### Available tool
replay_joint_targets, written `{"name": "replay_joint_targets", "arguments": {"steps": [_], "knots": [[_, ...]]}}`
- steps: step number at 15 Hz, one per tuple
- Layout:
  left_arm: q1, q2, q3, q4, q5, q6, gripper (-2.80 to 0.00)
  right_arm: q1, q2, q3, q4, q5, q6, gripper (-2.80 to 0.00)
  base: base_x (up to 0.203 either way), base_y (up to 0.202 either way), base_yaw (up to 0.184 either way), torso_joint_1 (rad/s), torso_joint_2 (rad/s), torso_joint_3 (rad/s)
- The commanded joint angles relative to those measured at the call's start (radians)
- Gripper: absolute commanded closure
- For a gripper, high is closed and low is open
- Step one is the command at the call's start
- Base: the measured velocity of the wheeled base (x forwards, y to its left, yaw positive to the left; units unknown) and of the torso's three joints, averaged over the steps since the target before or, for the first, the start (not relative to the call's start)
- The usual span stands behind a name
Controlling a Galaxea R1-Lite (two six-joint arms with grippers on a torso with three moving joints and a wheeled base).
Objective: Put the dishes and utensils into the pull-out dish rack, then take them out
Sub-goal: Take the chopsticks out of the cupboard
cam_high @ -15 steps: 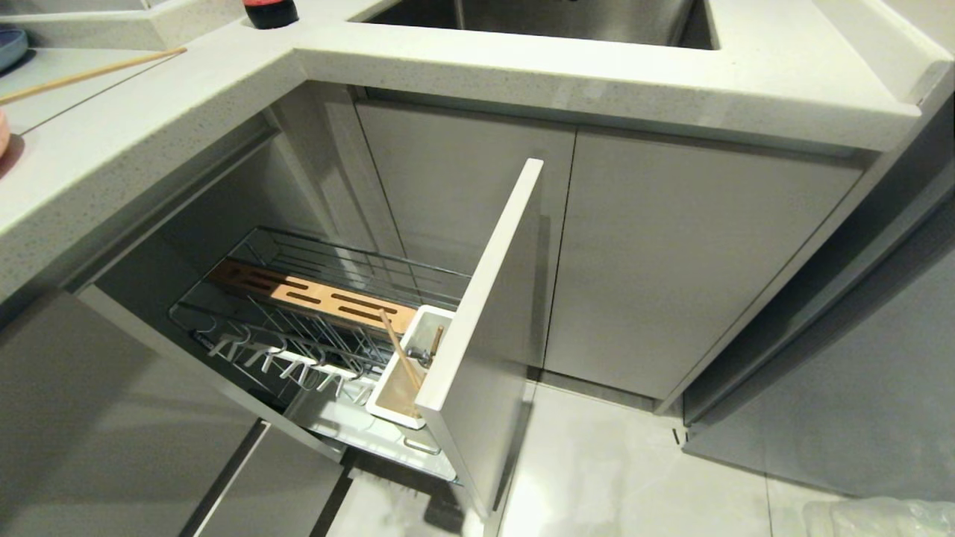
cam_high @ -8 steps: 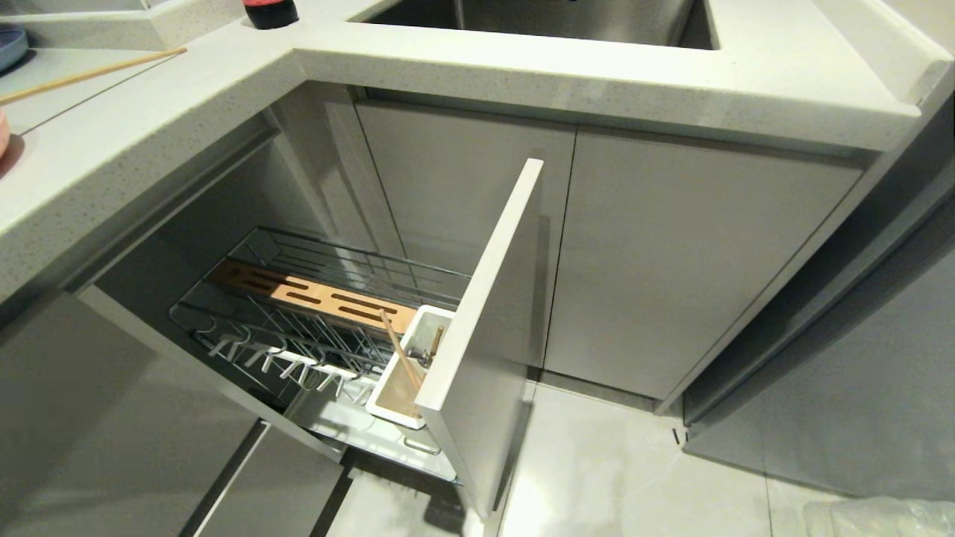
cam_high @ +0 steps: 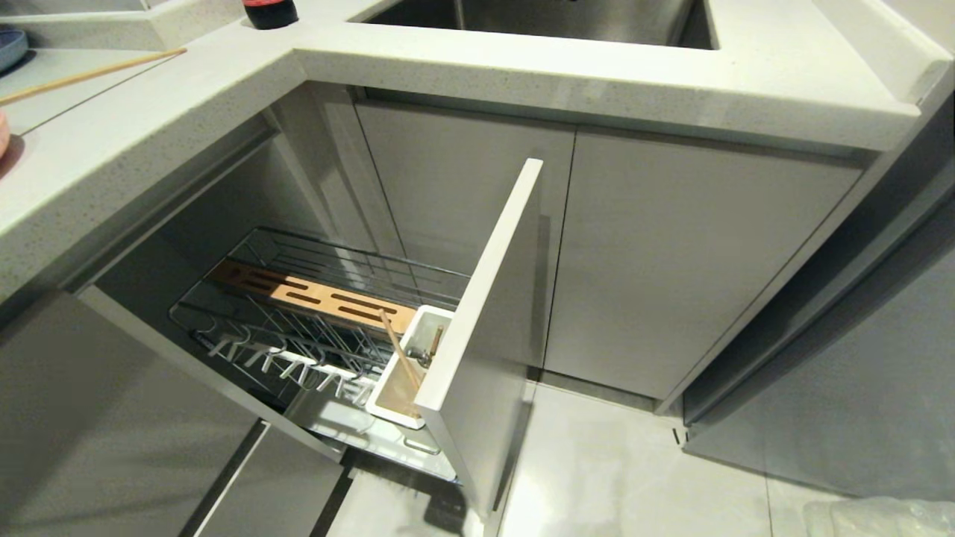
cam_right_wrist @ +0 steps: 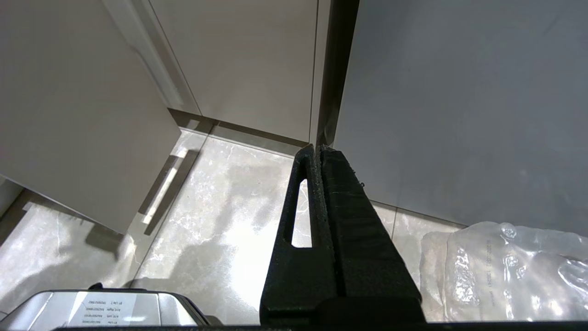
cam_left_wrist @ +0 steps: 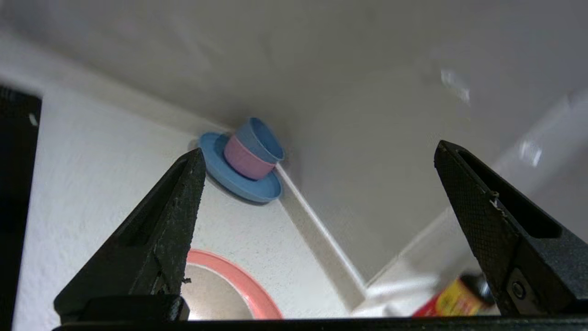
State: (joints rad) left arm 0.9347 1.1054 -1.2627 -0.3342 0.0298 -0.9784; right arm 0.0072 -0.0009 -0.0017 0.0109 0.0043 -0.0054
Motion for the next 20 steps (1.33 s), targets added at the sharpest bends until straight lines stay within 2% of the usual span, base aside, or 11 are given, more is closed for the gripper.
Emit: {"name": "replay_joint_targets", "arguments": {"steps": [1, 2, 3, 5, 6, 8, 12, 14, 16, 18, 20], "knots": [[-0.034, -0.015, -0.039, 0.013, -0.009, 0.119, -2.80, 0.000, -0.001, 0.000, 0.000, 0.000, -0.001, 0.00, 0.000, 0.000, 0.000, 0.000, 0.00, 0.000], [-0.060, -0.020, -0.059, 0.044, -0.024, 0.205, -2.80, 0.000, -0.001, 0.000, 0.000, 0.000, -0.001, 0.00, 0.000, 0.000, 0.000, 0.000, 0.00, 0.000], [-0.103, -0.023, -0.091, 0.079, -0.044, 0.265, -2.80, 0.000, -0.001, 0.000, 0.000, 0.000, -0.001, 0.00, 0.000, 0.000, 0.000, 0.000, 0.00, 0.000], [-0.194, -0.023, -0.146, 0.127, -0.083, 0.307, -2.80, 0.000, -0.001, 0.000, 0.000, 0.000, -0.001, 0.00, 0.000, 0.000, 0.000, 0.000, 0.00, 0.000], [-0.248, -0.021, -0.160, 0.153, -0.111, 0.343, 0.00, 0.000, -0.001, 0.000, 0.000, 0.000, -0.001, 0.00, 0.000, 0.000, 0.000, 0.000, 0.00, 0.000], [-0.380, -0.017, -0.185, 0.216, -0.135, 0.395, 0.00, 0.000, -0.001, 0.000, 0.000, 0.000, -0.001, 0.00, 0.000, 0.000, 0.000, 0.000, 0.00, 0.000], [-0.784, -0.029, -0.253, 0.452, -0.094, 0.499, 0.00, 0.000, -0.001, 0.000, 0.000, 0.000, -0.001, 0.00, 0.000, 0.000, 0.000, 0.000, 0.00, 0.000], [-0.946, -0.050, -0.263, 0.576, -0.086, 0.543, 0.00, 0.000, -0.001, 0.000, 0.000, 0.000, -0.001, 0.00, 0.000, 0.000, 0.000, 0.000, 0.00, 0.000], [-1.056, -0.066, -0.269, 0.757, -0.093, 0.585, 0.00, 0.000, -0.001, 0.000, 0.000, 0.000, -0.001, 0.00, 0.000, 0.000, 0.000, 0.000, 0.00, 0.000], [-1.146, -0.069, -0.273, 0.869, -0.103, 0.604, 0.00, 0.000, 0.001, 0.000, 0.000, 0.000, -0.001, 0.00, 0.000, 0.000, 0.000, 0.000, 0.00, 0.000], [-1.206, -0.062, -0.274, 0.987, -0.109, 0.608, 0.00, 0.000, -0.001, 0.000, 0.000, 0.000, -0.001, 0.00, 0.000, 0.000, 0.000, 0.000, 0.00, 0.000]]}}
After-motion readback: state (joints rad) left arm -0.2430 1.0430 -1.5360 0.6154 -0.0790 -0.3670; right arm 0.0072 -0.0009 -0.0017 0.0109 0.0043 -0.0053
